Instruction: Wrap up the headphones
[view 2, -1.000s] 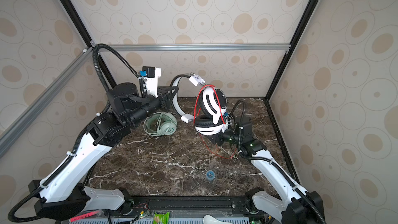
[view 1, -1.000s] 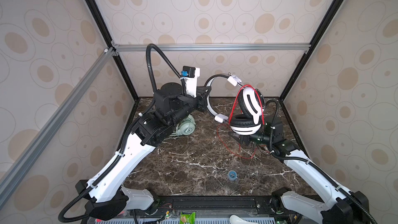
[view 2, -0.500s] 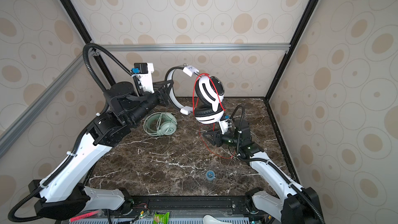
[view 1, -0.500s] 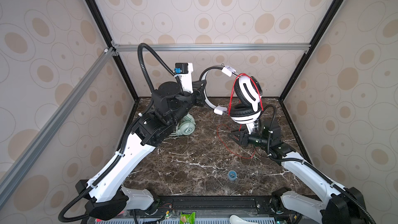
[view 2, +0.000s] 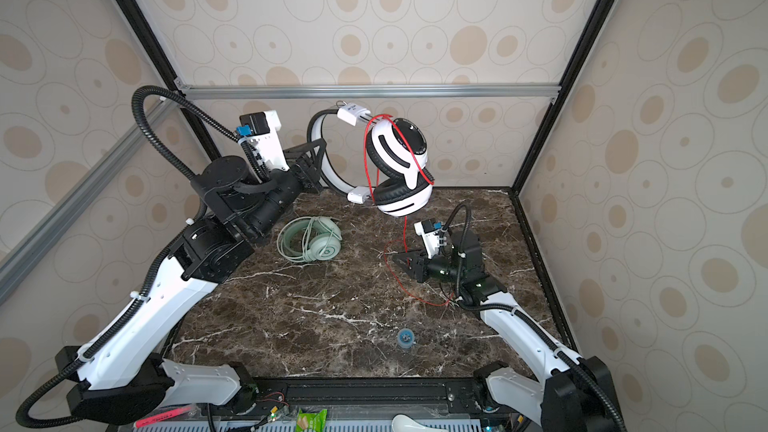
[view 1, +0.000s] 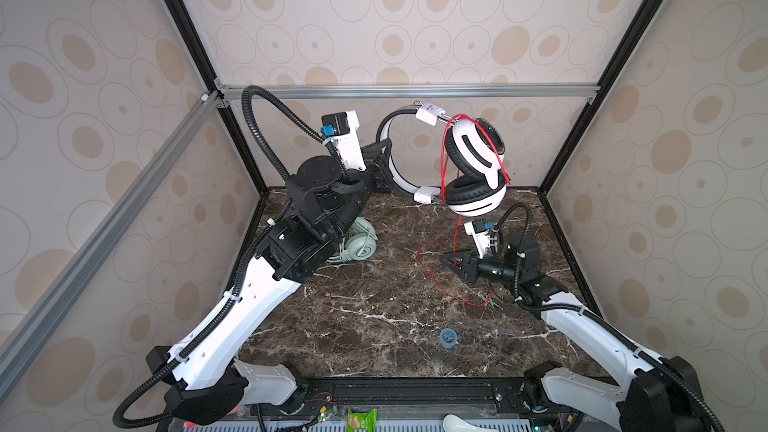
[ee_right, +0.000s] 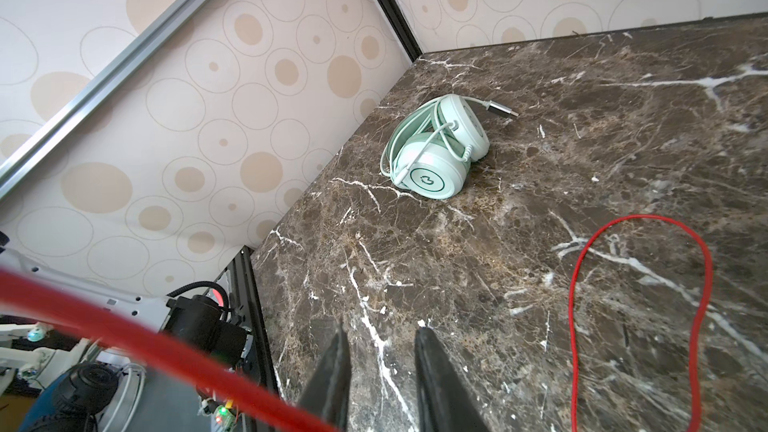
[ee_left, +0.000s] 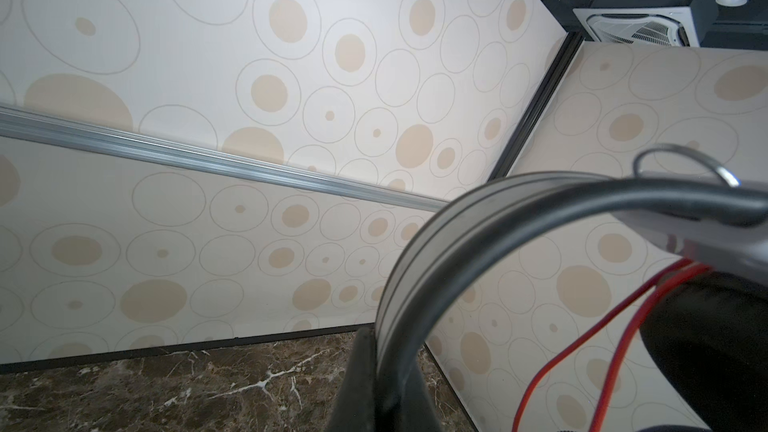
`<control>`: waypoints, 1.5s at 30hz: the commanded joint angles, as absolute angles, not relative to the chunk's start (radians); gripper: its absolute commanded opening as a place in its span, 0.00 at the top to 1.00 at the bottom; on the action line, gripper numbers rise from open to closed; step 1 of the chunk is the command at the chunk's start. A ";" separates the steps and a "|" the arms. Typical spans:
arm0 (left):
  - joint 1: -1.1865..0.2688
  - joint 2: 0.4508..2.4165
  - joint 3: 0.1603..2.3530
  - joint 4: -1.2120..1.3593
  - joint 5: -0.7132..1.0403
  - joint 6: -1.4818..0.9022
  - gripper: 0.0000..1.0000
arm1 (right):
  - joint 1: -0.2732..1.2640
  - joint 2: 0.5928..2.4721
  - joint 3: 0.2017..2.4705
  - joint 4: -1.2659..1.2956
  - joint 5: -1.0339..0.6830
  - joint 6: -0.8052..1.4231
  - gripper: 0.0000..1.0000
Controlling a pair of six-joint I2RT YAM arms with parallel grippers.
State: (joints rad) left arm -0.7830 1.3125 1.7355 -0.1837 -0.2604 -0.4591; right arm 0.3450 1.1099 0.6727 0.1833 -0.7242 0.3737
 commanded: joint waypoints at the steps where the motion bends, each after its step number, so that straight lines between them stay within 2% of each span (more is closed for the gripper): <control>1: -0.789 1.288 1.765 -0.047 -0.289 -0.525 1.00 | 0.337 1.123 0.666 0.218 -0.738 0.375 0.75; 6: -0.789 1.287 1.757 -0.027 -0.340 -0.558 1.00 | 0.337 1.118 0.663 0.203 -0.738 0.358 0.89; 14: -0.789 1.283 1.697 0.051 -0.534 -0.641 1.00 | 0.357 1.077 0.695 0.055 -0.720 0.254 1.00; 24: -0.774 1.355 1.701 0.021 -0.655 -0.673 1.00 | 0.429 1.008 0.739 -0.173 -0.614 0.106 1.00; 36: -0.687 1.423 1.672 -0.073 -0.674 -0.711 1.00 | 0.534 0.866 0.740 -0.352 -0.518 0.046 1.00; 45: -0.645 1.453 1.577 -0.081 -0.712 -0.601 1.00 | 0.618 0.847 0.868 -0.495 -0.458 -0.053 1.00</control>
